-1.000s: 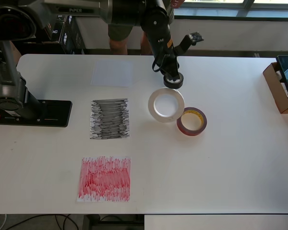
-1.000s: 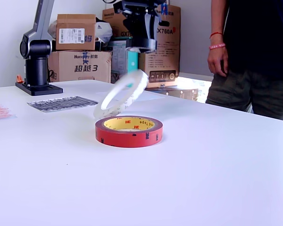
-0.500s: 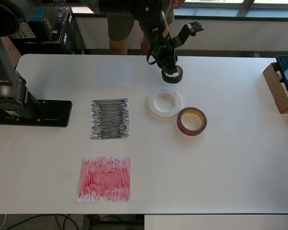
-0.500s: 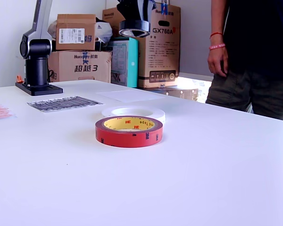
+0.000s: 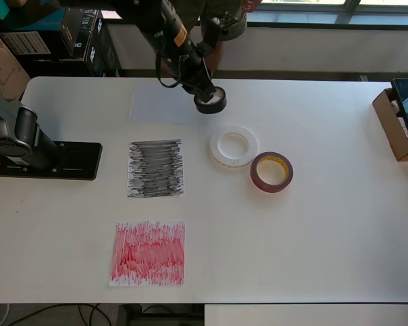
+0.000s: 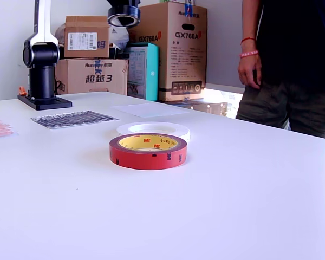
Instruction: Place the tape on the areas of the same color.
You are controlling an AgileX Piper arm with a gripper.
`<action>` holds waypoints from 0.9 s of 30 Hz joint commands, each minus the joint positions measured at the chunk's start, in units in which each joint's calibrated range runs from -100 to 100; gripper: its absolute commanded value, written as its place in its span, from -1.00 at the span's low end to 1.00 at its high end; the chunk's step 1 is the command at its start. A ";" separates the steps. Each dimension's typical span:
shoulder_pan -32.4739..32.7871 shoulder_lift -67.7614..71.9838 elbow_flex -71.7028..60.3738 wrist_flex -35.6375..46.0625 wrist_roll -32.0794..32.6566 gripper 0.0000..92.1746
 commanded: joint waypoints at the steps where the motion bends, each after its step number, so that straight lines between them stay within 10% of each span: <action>1: -1.74 -16.15 28.96 -25.88 -6.64 -1.00; 9: -6.94 -19.05 46.49 -41.58 -10.65 -0.99; 27: -3.00 -11.38 47.67 -26.05 -6.23 -0.99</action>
